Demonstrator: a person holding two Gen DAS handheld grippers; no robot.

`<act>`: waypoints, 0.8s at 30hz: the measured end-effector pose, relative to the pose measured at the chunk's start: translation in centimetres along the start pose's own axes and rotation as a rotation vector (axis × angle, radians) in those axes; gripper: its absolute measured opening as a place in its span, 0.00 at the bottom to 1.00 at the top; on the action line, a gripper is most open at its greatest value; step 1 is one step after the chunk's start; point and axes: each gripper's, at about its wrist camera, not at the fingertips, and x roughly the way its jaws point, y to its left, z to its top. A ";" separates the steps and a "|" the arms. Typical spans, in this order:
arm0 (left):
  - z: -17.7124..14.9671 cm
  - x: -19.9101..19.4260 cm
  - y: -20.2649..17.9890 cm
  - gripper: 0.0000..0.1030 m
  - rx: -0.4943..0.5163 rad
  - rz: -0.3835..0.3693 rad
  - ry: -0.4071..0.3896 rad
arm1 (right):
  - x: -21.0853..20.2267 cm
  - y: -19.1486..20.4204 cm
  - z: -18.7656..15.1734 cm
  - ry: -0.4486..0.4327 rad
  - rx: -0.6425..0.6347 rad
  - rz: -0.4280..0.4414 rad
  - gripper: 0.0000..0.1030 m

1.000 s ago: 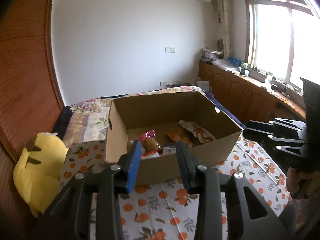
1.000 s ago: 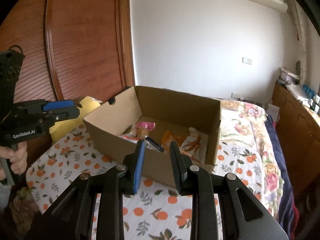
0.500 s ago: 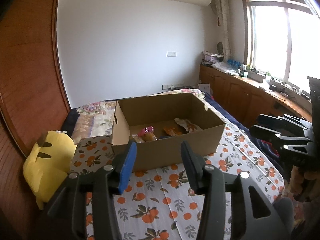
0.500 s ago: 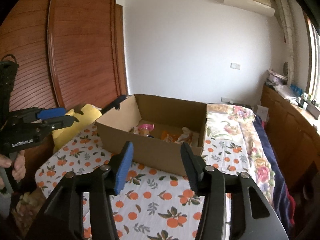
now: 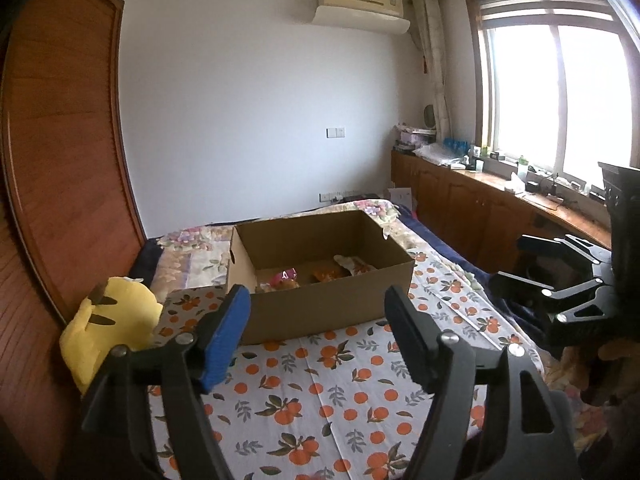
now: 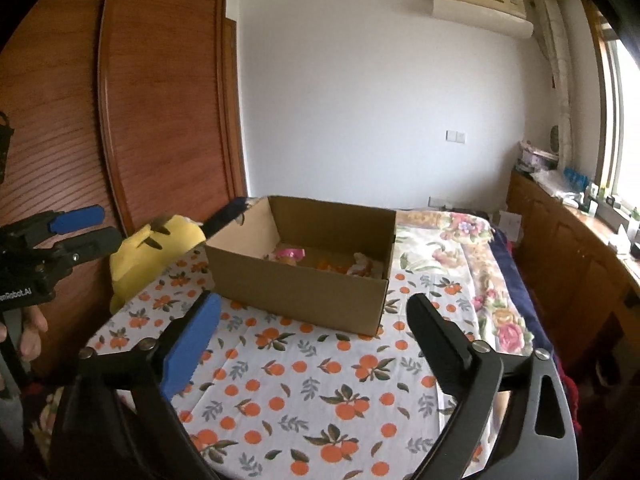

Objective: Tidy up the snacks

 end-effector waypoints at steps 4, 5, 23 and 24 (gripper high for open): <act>0.0 -1.9 -0.5 0.73 0.003 0.004 -0.021 | -1.6 0.7 0.0 -0.023 0.008 -0.002 1.00; 0.0 -2.4 -0.7 0.73 0.005 -0.003 -0.025 | -1.9 0.9 -0.1 -0.024 0.007 -0.007 1.00; -4.3 -6.7 -3.5 0.74 -0.034 0.085 -0.039 | -7.1 3.4 -4.0 -0.054 0.054 -0.122 1.00; -4.5 -6.7 -3.6 0.74 -0.030 0.098 -0.040 | -7.4 3.5 -4.2 -0.056 0.056 -0.124 1.00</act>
